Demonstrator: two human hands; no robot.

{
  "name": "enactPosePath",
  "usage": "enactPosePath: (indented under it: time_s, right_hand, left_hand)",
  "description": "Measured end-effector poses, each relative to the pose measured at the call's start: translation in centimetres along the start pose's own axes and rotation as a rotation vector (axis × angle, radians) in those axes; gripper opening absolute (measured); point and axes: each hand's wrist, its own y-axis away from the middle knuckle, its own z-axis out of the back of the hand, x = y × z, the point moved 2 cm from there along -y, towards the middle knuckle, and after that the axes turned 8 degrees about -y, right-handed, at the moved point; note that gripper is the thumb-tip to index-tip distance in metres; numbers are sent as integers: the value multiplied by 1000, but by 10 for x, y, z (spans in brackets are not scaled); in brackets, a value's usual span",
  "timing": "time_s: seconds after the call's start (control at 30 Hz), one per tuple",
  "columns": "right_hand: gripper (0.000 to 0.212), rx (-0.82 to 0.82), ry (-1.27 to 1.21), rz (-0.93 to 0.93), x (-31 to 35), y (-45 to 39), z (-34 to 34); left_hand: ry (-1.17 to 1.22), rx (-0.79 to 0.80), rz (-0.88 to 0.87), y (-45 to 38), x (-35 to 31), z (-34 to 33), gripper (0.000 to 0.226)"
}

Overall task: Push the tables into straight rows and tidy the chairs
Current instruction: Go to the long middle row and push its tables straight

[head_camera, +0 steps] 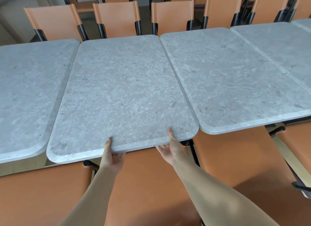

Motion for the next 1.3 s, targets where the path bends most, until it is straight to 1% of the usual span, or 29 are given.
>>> enactPosePath:
  time_s: [0.17,0.3,0.4,0.47,0.5,0.57,0.63,0.67,0.77,0.9,1.0,1.1,1.3]
  right_hand:
    - [41,-39,19,3,-1,-4,1]
    - [52,-66,36,-1,-4,-9,0]
    - [49,-122,49,-3,-3,-6,-2]
    - [44,-164,134,-12,-4,1,-3]
    - [42,-197,203,-16,-5,7,-2]
    - [36,-278,317,-24,-8,23,1]
    - [31,-337,333,-71,-11,42,2]
    - [30,-336,326,-90,-13,53,-1]
    - [27,-229,333,-68,-18,88,-23]
    - [20,-61,452,101,-17,146,-52]
    - [19,33,553,251,-18,194,-64]
    - [21,92,646,360,-31,238,-67]
    - [21,194,779,498,-62,316,-61]
  left_hand:
    - [-6,-44,-6,0,0,-2,28]
    - [-51,-68,-14,7,1,-5,22]
    - [-89,-78,31,18,6,-2,26]
    - [-149,-122,67,30,10,0,35]
    - [-205,-134,91,37,11,1,38]
    - [-356,-128,123,58,8,-4,38]
    - [-486,-104,116,81,-2,-14,35]
    - [-518,-80,105,95,-8,-22,33]
    - [-504,38,53,132,-26,-45,29]
    - [-661,183,-204,188,-47,-55,28]
    - [-743,269,-336,237,-62,-46,26]
    - [-783,321,-428,284,-78,-28,23]
    - [-849,351,-573,357,-103,14,19]
